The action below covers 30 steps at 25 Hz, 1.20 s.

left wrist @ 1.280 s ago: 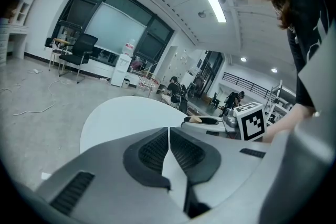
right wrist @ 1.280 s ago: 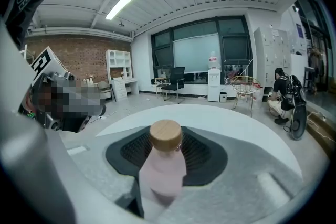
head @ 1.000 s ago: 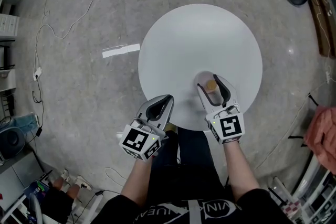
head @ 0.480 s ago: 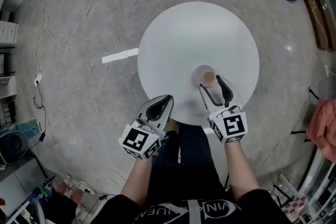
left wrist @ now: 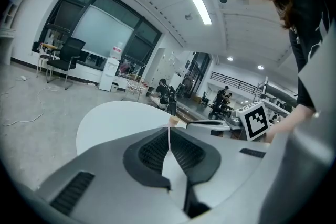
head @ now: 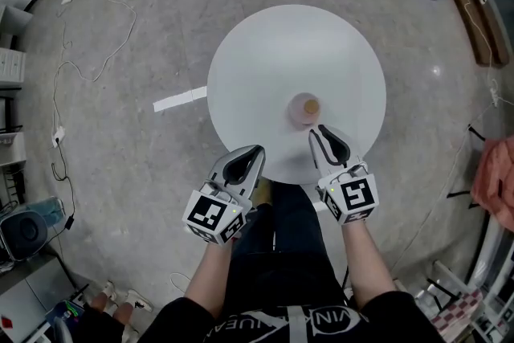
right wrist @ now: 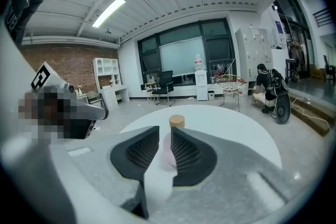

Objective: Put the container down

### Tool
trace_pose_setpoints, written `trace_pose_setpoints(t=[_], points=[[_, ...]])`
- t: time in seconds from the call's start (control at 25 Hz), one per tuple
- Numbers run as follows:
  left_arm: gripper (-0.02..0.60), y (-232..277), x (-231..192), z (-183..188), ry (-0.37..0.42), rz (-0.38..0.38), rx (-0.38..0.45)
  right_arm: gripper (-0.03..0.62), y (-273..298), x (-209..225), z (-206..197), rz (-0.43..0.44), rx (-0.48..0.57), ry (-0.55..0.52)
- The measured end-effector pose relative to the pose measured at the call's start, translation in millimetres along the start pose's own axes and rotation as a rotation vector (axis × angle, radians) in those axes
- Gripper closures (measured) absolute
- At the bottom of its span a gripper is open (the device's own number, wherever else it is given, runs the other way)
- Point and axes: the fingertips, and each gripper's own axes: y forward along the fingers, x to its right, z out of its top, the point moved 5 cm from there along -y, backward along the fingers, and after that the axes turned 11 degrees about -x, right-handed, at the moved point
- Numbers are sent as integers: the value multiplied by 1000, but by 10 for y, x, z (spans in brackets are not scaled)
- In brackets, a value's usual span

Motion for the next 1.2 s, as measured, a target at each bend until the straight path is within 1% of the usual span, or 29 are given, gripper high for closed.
trace_pose_setpoints(t=[0.12, 0.28, 0.52, 0.76, 0.92, 1.2], points=[[566, -33, 64, -7, 13, -12, 5, 558, -112, -45, 5, -10, 20, 2], [566, -117, 118, -26, 26, -22, 11, 583, -232, -147, 14, -18, 43, -8], [566, -219, 245, 3, 56, -46, 36, 588, -458, -263, 56, -30, 79, -5], [566, -353, 363, 147, 89, -66, 71, 588, -701, -399, 204, -24, 120, -5], [566, -457, 467, 197, 100, -87, 90, 588, -873, -510, 269, -32, 141, 6], [566, -654, 623, 268, 140, -118, 122, 588, -1169, -743, 342, -40, 188, -6]])
